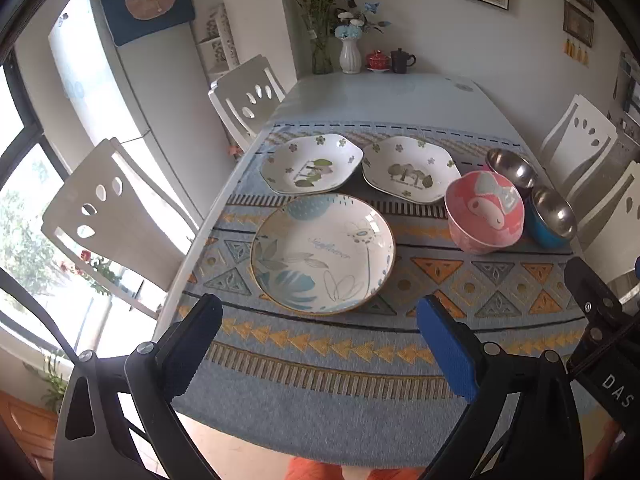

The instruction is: Organize plates and bowls

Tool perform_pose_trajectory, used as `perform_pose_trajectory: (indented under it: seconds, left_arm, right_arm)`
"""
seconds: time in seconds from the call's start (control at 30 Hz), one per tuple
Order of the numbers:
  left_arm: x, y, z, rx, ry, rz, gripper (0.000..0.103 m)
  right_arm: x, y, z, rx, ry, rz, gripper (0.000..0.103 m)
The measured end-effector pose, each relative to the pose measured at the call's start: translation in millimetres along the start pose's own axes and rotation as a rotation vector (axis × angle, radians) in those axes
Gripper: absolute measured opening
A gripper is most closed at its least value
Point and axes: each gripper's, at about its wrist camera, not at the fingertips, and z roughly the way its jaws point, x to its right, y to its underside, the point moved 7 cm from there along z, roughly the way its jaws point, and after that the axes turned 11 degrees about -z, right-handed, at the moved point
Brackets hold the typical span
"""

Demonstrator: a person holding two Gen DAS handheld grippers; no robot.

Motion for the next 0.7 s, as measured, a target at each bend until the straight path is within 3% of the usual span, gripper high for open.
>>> perform_pose_trajectory:
  seconds: [0.7]
  left_arm:
    - [-8.5, 6.2, -0.5, -0.006, -0.017, -0.015, 0.097]
  right_arm:
    - [-10.6, -1.1, 0.0, -0.011, -0.024, 0.004, 0.103]
